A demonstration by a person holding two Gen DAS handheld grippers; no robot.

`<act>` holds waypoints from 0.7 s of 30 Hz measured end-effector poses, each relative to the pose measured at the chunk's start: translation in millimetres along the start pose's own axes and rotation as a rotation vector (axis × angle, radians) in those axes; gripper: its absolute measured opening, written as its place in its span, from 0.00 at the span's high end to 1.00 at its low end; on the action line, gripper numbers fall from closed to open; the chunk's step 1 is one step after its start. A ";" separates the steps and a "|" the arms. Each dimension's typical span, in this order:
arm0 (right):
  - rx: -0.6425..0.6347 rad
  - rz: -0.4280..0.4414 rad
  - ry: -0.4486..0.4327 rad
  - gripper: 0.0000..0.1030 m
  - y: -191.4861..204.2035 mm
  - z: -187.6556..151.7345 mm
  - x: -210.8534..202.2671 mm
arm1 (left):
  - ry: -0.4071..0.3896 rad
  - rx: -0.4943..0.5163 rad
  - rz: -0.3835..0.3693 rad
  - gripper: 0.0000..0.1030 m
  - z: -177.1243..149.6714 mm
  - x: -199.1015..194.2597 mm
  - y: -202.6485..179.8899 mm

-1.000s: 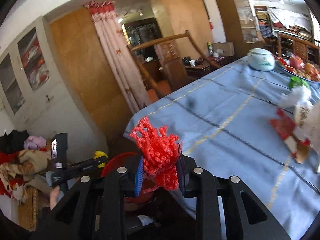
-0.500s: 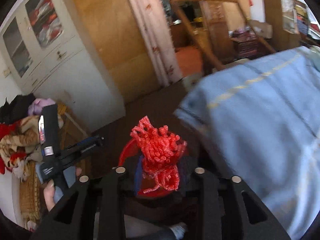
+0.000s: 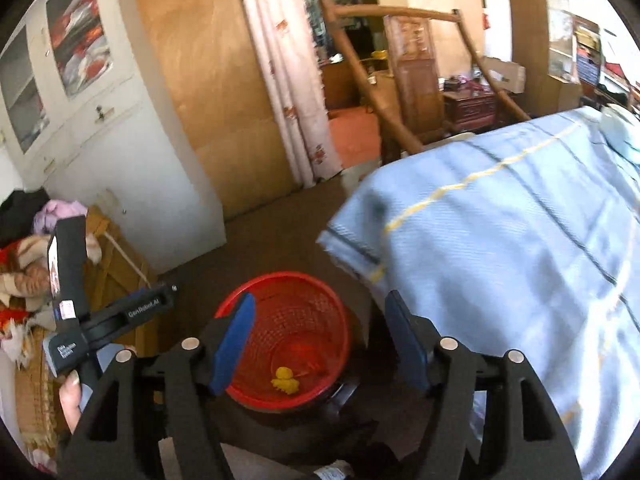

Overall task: Collect trash
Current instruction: 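Open the right tool to drop the red flower into the wastebasket, then move both open tools back over the table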

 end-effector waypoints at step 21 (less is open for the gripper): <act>0.239 -0.203 -0.443 0.07 -126.1 -49.8 -223.6 | -0.133 0.375 -0.292 0.07 -42.0 -118.6 -171.8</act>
Point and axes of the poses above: each gripper's, at about its wrist camera, not at the fingertips, and x roughly the way its jaws point, y to its left, z to its top, the point moved 10 cm from there along x, roughly the way its jaws point, and after that the axes turned 4 degrees about x, right-handed, at the moved point
